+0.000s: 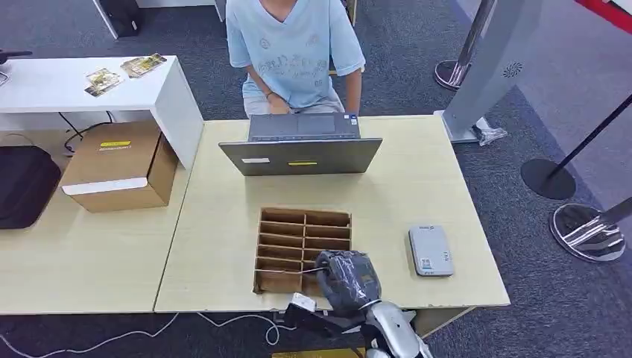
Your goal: Pass the card to the sensor for recognition and then transmit it.
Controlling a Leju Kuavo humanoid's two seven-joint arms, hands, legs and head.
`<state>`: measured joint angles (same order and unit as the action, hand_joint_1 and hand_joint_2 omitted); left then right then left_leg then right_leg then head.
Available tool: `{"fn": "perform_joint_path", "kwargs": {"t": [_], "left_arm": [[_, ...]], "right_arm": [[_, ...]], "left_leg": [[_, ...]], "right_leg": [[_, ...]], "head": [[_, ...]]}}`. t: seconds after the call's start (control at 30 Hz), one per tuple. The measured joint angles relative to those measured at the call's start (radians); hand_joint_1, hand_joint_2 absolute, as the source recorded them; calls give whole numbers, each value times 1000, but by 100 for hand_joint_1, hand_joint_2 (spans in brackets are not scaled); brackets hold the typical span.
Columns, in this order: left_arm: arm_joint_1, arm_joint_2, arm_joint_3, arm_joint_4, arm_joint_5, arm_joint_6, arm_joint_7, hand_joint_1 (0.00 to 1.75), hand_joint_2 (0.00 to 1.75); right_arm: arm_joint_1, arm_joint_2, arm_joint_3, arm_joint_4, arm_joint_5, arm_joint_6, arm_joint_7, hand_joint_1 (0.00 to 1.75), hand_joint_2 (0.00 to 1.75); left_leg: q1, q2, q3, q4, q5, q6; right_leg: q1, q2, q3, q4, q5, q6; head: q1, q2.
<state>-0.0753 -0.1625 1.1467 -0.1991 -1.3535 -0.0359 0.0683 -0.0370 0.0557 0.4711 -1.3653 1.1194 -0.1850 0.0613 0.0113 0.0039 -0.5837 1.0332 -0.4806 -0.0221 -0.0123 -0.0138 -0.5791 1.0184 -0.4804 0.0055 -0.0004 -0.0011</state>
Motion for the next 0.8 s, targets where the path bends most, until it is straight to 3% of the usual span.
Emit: {"fn": "perform_joint_path", "kwargs": {"t": [0.8], "left_arm": [[2,5,-14,0,-11,-2,0,0,175]], "right_arm": [[32,-3,-74,-101,-505,107,-219,175,175]], "left_leg": [[0,0,0,0,0,0]], "right_leg": [[0,0,0,0,0,0]], "head": [[0,0]]}}
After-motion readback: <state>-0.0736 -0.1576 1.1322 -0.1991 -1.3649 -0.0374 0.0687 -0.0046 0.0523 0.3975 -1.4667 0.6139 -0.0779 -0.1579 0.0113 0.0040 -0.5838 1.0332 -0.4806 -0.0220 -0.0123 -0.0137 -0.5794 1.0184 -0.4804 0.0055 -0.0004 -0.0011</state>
